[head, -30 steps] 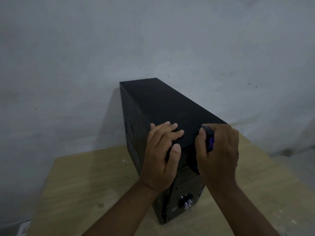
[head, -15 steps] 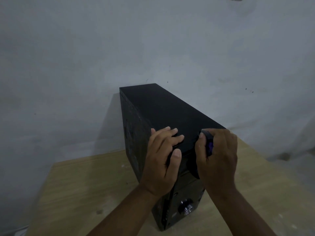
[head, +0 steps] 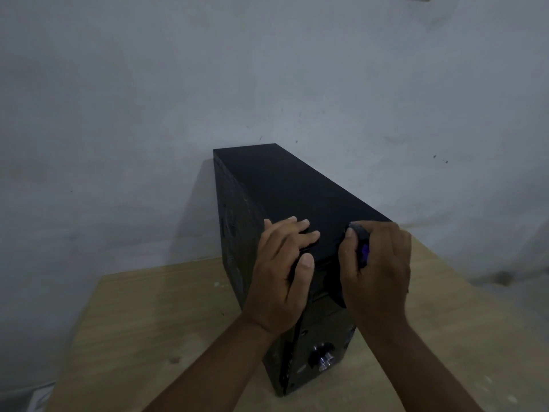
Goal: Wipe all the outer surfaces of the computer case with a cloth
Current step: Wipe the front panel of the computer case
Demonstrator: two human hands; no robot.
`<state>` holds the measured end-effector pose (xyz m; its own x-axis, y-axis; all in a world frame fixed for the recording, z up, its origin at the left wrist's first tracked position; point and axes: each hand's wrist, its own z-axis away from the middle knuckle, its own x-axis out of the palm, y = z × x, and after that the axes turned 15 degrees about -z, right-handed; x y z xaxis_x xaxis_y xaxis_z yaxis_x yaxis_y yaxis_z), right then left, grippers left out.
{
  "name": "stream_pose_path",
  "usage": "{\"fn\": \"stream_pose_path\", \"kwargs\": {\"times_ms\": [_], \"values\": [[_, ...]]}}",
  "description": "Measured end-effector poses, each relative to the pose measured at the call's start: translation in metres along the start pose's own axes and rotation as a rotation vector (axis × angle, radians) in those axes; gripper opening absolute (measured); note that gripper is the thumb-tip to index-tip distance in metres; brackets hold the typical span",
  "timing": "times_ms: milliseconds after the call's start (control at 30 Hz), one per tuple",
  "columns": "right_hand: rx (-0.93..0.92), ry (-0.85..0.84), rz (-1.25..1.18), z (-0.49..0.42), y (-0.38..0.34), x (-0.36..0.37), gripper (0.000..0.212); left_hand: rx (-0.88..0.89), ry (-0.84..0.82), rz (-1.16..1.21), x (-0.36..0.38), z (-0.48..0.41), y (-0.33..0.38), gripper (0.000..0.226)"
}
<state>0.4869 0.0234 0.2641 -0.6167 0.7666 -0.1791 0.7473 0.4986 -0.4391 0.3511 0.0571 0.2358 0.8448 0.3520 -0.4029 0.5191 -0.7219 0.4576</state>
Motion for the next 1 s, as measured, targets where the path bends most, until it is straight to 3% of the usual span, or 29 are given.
{"fn": "stream_pose_path", "kwargs": {"times_ms": [267, 500, 1000], "values": [[0.053, 0.07, -0.073, 0.003, -0.007, 0.004, 0.005, 0.008, 0.025, 0.009, 0.001, 0.001, 0.0, 0.036], [-0.049, -0.068, -0.113, 0.004, 0.005, -0.009, 0.013, -0.005, 0.032, 0.004, 0.001, 0.0, 0.001, 0.047], [-0.052, -0.081, -0.126, 0.004, 0.009, -0.01, 0.017, -0.012, 0.043, -0.041, 0.003, 0.001, 0.004, 0.045]]}}
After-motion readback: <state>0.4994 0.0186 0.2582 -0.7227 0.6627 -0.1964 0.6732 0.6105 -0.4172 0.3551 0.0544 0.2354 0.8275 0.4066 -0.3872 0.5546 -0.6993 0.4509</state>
